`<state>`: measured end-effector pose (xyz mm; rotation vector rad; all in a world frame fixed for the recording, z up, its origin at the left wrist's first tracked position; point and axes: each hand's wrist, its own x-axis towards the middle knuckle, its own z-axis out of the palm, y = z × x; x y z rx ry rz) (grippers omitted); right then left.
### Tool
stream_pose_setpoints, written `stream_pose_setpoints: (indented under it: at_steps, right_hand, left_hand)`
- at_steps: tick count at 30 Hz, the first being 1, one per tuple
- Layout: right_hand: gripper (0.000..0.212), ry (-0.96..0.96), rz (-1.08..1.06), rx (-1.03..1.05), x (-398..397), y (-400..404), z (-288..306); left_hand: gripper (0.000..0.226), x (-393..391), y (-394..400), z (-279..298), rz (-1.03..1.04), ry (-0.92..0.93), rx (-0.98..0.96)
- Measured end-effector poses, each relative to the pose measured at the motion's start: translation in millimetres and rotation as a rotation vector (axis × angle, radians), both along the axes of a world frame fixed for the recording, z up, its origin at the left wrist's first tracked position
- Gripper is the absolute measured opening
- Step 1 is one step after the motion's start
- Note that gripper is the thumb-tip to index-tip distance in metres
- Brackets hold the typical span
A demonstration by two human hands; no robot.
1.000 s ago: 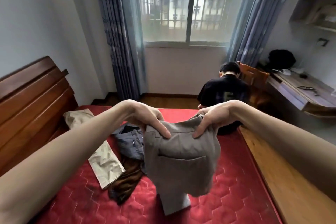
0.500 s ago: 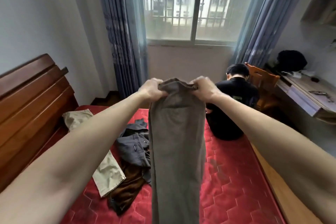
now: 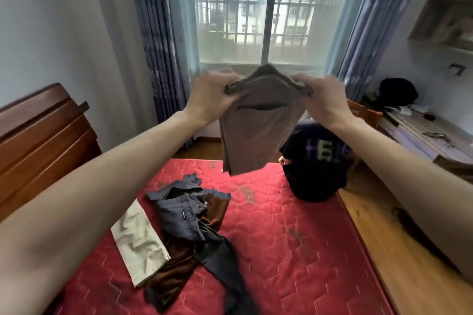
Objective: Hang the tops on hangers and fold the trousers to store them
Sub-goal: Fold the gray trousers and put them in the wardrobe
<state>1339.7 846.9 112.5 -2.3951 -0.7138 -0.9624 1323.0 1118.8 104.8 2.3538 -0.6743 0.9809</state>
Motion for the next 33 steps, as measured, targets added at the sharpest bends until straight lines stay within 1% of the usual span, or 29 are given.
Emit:
stream_pose_setpoints:
  at_steps: [3,5,6,8,9,11,13,14,16,18,20,21,23,27,29,31,32,33]
  right_hand:
    - [0.042,0.266,0.064,-0.178,-21,-23,-67]
    - [0.043,0.418,0.053,-0.33,-38,-35,-124]
    - [0.042,0.478,0.049,-0.392,-48,-41,-156]
    - [0.037,0.604,0.075,-0.497,-71,-50,-225]
    - [0.034,0.666,0.097,-0.546,-81,-54,-263]
    - [0.025,0.768,0.121,-0.632,-105,-61,-339]
    - [0.022,0.837,0.141,-0.695,-137,-68,-413]
    - [0.02,0.874,0.167,-0.723,-156,-70,-447]
    - [0.013,0.975,0.238,-0.765,-195,-74,-502]
    - [0.007,1.08,0.297,-0.8,-231,-77,-545]
    - [0.008,1.159,0.348,-0.858,-263,-77,-582]
    - [0.01,1.19,0.358,-0.881,-276,-77,-599]
    - [0.017,1.225,0.365,-0.91,-297,-76,-631]
    - [0.018,1.322,0.373,-0.94,-324,-74,-677]
    - [0.021,1.357,0.345,-0.93,-332,-73,-699]
    - [0.032,1.36,0.293,-0.869,-336,-73,-717]
    - [0.036,1.342,0.269,-0.831,-336,-72,-726]
    - [0.038,1.307,0.247,-0.785,-336,-72,-734]
  left_hand:
    - [0.023,-28,-1,-71,-0.037,0.003,0.211]
    - [0.018,-46,-8,-129,-0.03,0.058,0.363]
    - [0.019,-54,-14,-160,-0.022,0.143,0.455]
    - [0.027,-72,-24,-228,-0.021,0.375,0.627]
    - [0.029,-81,-29,-265,-0.039,0.455,0.69]
    - [0.03,-105,-40,-337,-0.082,0.571,0.758]
    - [0.024,-138,-50,-405,-0.16,0.692,0.824]
    - [0.017,-157,-54,-436,-0.231,0.726,0.875]
    - [0.019,-196,-59,-495,-0.297,0.749,0.957]
    - [0.015,-234,-66,-544,-0.316,0.833,0.995]
    - [0.006,-267,-76,-583,-0.362,0.859,1.026]
    - [0.011,-280,-81,-599,-0.377,0.952,1.026]
    - [0.025,-301,-88,-635,-0.431,1.044,1.042]
    - [0.026,-320,-94,-681,-0.417,1.195,1.016]
    - [0.027,-324,-91,-701,-0.442,1.206,0.998]
    - [0.039,-327,-84,-720,-0.452,1.205,0.931]
    - [0.037,-327,-79,-728,-0.427,1.187,0.878]
    - [0.031,-326,-74,-738,-0.392,1.124,0.828]
